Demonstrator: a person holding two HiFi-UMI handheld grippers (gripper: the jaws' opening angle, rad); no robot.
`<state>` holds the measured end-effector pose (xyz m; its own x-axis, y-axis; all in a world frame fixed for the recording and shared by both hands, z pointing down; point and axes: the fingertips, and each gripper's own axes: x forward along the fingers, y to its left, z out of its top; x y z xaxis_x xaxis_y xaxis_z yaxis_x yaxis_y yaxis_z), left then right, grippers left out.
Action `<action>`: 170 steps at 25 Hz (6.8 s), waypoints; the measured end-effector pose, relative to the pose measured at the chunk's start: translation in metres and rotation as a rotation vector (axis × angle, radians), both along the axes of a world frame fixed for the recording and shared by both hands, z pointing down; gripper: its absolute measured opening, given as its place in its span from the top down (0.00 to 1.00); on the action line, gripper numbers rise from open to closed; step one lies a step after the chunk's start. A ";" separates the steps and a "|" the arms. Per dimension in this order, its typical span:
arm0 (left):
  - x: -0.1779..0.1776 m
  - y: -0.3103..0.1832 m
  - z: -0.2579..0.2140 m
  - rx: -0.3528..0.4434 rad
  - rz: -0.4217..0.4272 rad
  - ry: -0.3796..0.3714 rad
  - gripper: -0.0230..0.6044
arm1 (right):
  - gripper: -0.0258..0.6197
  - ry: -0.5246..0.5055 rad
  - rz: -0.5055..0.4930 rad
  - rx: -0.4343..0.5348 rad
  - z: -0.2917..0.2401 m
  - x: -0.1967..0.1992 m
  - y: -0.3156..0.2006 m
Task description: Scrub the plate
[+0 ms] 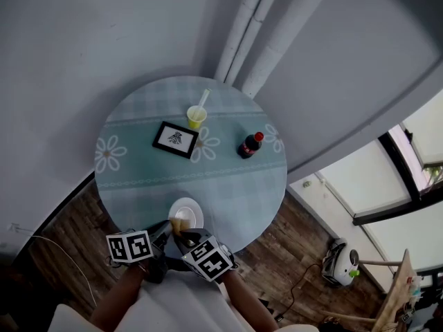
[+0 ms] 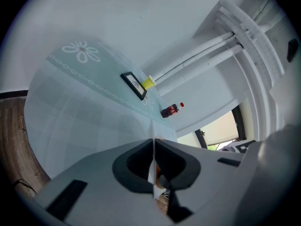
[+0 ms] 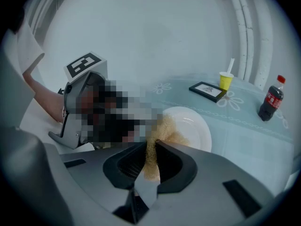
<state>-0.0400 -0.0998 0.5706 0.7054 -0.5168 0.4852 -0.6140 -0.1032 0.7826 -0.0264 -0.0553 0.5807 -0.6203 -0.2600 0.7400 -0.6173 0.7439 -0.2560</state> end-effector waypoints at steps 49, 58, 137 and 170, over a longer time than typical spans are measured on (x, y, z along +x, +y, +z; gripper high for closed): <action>-0.002 -0.002 0.007 -0.054 0.028 -0.069 0.94 | 0.86 0.100 0.121 -0.144 0.052 0.057 0.018; 0.000 -0.003 0.004 -0.037 0.052 -0.081 0.94 | 0.86 0.089 0.233 -0.122 0.061 0.068 -0.009; -0.001 0.002 0.003 -0.012 -0.034 0.025 0.93 | 0.86 0.106 0.091 -0.052 0.048 0.045 0.001; -0.003 -0.017 0.008 -0.043 -0.015 0.012 0.93 | 0.86 0.086 0.221 0.010 0.048 0.045 -0.103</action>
